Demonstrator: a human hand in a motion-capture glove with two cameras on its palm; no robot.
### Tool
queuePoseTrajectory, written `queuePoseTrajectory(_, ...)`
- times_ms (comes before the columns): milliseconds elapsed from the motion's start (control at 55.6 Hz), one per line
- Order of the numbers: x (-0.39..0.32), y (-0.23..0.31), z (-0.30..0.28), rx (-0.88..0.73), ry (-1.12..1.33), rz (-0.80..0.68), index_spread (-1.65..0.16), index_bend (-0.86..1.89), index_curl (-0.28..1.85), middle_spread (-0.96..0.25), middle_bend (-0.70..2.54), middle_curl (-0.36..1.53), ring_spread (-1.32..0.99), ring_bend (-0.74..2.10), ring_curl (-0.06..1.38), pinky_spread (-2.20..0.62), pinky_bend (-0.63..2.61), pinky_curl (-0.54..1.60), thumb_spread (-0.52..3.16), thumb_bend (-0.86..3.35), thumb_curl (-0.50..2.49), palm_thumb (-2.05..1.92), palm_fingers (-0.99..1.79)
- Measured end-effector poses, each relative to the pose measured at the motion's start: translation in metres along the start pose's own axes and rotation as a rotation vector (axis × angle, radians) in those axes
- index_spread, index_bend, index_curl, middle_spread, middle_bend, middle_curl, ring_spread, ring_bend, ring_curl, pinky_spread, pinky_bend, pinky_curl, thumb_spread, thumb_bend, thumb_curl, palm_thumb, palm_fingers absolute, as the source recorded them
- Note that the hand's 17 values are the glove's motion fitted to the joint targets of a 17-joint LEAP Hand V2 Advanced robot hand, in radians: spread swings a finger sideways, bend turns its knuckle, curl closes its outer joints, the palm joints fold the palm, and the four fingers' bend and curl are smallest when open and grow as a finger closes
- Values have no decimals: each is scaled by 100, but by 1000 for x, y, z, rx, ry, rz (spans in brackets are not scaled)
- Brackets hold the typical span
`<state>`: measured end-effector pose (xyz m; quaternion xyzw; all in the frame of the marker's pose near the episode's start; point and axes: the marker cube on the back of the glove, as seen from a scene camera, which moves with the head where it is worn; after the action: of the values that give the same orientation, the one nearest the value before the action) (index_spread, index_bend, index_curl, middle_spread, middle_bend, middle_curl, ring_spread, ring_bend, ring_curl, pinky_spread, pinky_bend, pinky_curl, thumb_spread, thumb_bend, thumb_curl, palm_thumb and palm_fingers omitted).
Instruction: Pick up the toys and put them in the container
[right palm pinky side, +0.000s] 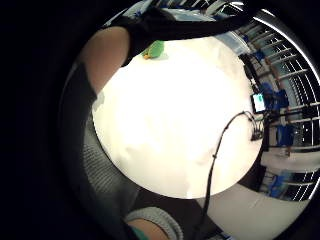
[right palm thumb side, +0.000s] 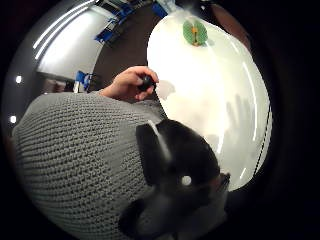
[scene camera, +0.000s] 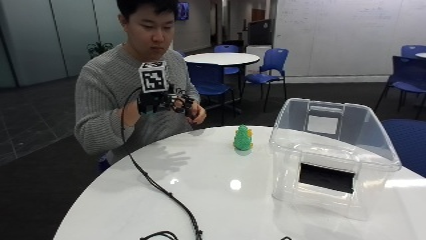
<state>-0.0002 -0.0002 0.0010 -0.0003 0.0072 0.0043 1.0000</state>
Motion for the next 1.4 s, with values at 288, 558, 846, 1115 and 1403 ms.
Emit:
queuePoseTrajectory(288,4,1,4,-15,54,-30,-33,18,15,-17,18,12,-15,29,11,2,59,22,112,-3,5,-5,11)
queuePoseTrajectory(558,1,-14,4,-31,-28,11,-36,18,22,-19,18,19,-17,33,16,2,63,26,127,-4,10,-6,7)
queuePoseTrajectory(846,52,-154,-1,-43,241,32,-37,15,26,-20,18,24,-20,43,20,2,69,30,132,-2,13,-2,8)
queuePoseTrajectory(1115,42,-248,35,-175,121,46,-35,11,22,-22,23,29,-28,66,28,0,79,34,138,3,21,13,8)
queuePoseTrajectory(1403,47,-269,91,-268,225,101,-39,16,22,-32,36,36,-40,91,35,-5,77,33,138,7,27,27,30)
